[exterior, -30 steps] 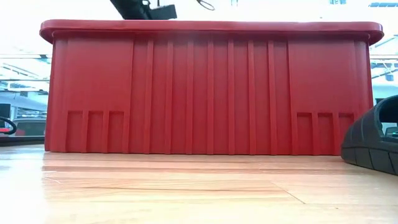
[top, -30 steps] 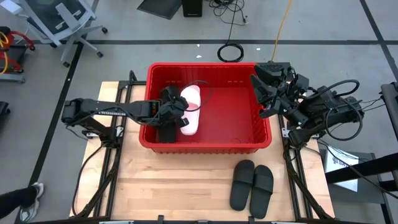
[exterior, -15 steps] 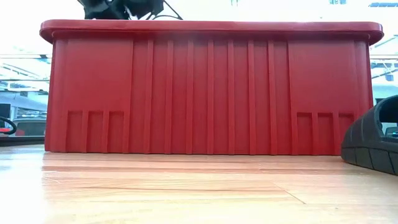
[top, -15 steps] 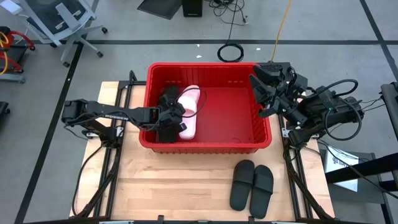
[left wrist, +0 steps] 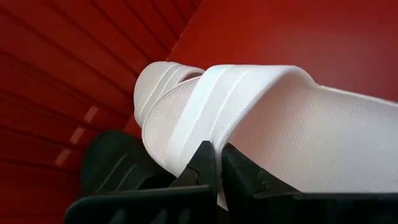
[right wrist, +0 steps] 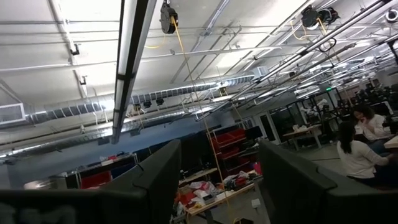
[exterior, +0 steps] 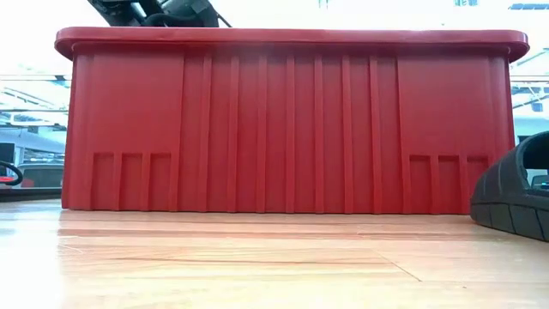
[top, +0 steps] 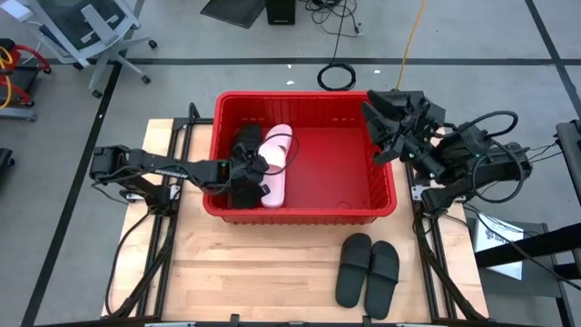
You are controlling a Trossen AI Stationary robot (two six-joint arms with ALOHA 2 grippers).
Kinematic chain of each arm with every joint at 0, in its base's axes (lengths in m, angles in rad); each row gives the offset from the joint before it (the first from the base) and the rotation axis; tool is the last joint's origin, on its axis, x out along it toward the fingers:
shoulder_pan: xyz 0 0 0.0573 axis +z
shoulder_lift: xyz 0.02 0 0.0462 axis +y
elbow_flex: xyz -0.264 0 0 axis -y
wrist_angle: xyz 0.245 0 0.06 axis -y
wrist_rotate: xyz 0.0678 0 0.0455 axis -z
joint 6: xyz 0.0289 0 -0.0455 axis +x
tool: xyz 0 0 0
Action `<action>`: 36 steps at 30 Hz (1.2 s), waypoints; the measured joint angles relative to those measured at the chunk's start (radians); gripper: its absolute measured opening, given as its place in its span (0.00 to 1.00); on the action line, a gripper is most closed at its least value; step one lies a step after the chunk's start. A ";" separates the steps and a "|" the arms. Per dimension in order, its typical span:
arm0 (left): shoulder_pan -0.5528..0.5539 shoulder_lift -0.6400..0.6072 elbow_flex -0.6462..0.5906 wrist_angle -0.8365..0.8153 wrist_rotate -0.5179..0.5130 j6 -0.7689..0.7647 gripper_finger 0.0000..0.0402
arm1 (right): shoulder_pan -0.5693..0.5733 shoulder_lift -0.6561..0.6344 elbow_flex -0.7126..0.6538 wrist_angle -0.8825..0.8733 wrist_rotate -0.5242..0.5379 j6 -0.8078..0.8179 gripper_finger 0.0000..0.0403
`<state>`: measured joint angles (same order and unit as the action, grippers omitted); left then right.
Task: Pick and place slides into bin
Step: Put the pink slide into the red bin
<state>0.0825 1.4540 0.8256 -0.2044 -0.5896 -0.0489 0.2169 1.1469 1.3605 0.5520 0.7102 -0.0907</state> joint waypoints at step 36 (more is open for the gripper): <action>0.083 0.082 0.001 0.065 0.131 0.092 0.00 | -0.140 0.000 0.000 -0.003 -0.004 0.008 0.51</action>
<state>0.1655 1.5358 0.8267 -0.1389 -0.4584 0.0435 0.0769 1.1465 1.3605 0.5491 0.7067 -0.0826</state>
